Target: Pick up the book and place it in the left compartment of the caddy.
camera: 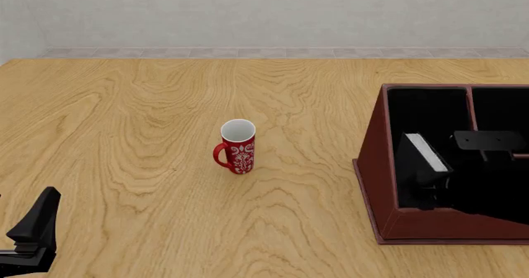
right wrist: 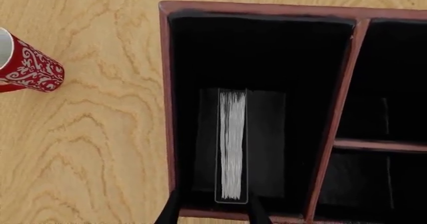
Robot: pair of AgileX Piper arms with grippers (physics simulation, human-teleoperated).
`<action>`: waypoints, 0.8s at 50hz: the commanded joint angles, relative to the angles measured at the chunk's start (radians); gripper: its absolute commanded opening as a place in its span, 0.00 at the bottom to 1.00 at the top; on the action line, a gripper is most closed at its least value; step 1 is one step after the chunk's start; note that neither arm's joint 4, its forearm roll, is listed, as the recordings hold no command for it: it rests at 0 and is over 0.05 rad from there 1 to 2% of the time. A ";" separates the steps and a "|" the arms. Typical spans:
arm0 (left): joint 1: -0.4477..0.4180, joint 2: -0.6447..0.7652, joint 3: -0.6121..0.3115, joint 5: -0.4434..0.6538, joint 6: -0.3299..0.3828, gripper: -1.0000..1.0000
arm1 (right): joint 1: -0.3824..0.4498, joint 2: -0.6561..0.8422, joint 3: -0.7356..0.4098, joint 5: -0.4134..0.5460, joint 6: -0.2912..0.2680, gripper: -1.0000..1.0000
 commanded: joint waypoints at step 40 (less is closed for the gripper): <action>0.000 0.000 0.000 0.000 0.000 1.00 | 0.001 -0.137 -0.114 0.187 -0.040 1.00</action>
